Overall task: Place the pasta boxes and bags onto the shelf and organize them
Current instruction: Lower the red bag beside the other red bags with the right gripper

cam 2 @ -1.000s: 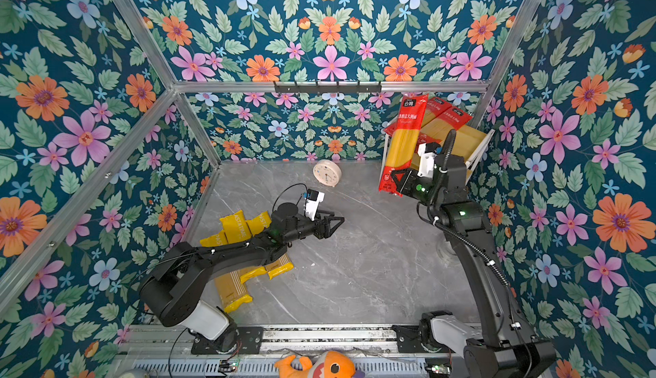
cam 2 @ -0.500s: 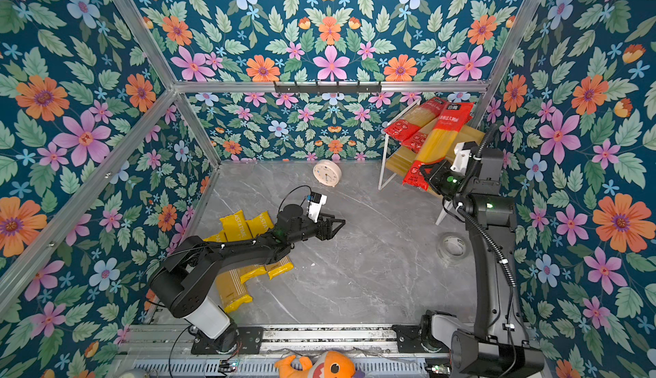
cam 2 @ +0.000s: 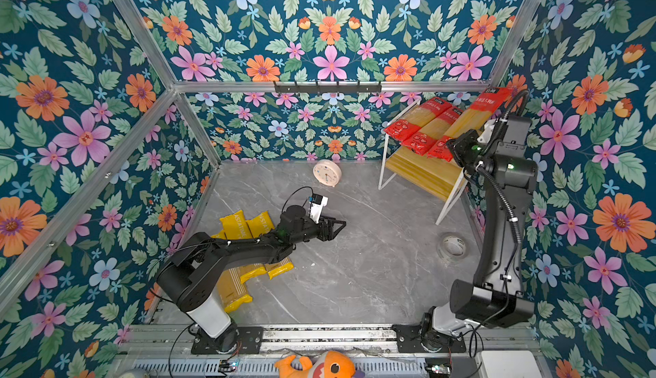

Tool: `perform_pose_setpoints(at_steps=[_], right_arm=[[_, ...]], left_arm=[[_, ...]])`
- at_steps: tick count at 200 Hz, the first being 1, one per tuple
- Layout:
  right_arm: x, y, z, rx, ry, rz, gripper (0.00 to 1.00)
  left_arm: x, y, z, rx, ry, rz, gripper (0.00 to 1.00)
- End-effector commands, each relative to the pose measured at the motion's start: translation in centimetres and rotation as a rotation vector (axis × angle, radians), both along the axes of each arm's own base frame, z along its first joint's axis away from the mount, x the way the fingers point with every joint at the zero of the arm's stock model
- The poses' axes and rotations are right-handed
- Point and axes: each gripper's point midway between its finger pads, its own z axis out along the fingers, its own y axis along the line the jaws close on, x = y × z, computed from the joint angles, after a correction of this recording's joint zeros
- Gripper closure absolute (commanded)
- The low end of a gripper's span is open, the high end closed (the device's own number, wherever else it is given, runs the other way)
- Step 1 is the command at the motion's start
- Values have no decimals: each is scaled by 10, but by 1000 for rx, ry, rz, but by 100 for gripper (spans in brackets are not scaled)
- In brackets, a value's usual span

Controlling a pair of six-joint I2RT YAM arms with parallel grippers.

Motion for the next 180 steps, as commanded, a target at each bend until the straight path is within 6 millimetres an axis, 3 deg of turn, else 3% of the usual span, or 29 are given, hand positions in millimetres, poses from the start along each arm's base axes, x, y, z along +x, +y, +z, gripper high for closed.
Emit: perform_pose_setpoints(at_steps=[1, 14, 19, 56, 71, 83, 98, 133, 180], right_arm=[[13, -8, 13, -81, -41, 17, 100], [19, -4, 14, -65, -35, 50, 100], [29, -8, 3, -58, -2, 57, 100], [48, -12, -16, -44, 71, 79, 98], [51, -17, -26, -42, 115, 59, 88], [52, -23, -33, -58, 142, 32, 73], [49, -31, -38, -92, 174, -1, 60], [32, -52, -48, -196, 265, -92, 48], [10, -71, -43, -335, 310, -168, 45]], left_arm=[[1, 0, 8, -15, -32, 4, 31], [1, 0, 7, -10, -29, 3, 31], [1, 0, 6, -8, -27, 3, 31], [2, -1, 5, -12, -14, 4, 32], [2, -1, 4, -9, -14, 4, 32], [2, -1, 3, -8, -13, 6, 32], [2, -1, 3, -8, -11, 7, 32], [1, -2, 2, -8, -10, 2, 32], [2, -7, 3, -13, -5, -9, 32]])
